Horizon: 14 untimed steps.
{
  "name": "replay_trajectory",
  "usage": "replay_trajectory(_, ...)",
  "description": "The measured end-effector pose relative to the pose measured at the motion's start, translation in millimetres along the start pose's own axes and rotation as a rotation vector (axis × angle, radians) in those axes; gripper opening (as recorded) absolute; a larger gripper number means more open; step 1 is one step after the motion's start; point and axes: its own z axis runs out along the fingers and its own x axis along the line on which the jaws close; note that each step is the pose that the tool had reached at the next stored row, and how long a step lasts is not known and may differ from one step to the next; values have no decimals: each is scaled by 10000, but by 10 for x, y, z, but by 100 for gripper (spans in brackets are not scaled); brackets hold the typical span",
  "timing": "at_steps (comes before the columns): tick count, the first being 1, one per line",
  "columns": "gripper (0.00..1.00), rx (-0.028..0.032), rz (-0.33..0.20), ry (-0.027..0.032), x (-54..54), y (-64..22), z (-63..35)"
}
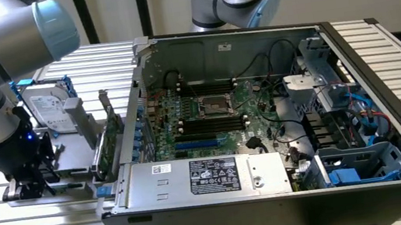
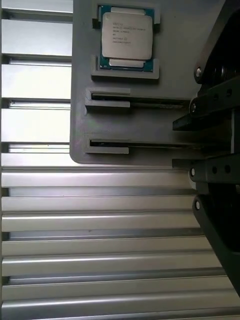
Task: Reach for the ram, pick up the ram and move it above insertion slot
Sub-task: 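Pick up the ram and move it above insertion slot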
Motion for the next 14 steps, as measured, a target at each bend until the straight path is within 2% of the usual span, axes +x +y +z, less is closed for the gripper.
replay_trajectory(5,36,-5,0,-63,-1,-10,26)
replay_trajectory(10,36,-87,-1,-75,-1,-19,37)
replay_trajectory(12,36,-130,-2,-93,0,-26,39)
replay_trajectory(14,36,-145,-2,-115,-1,-37,39)
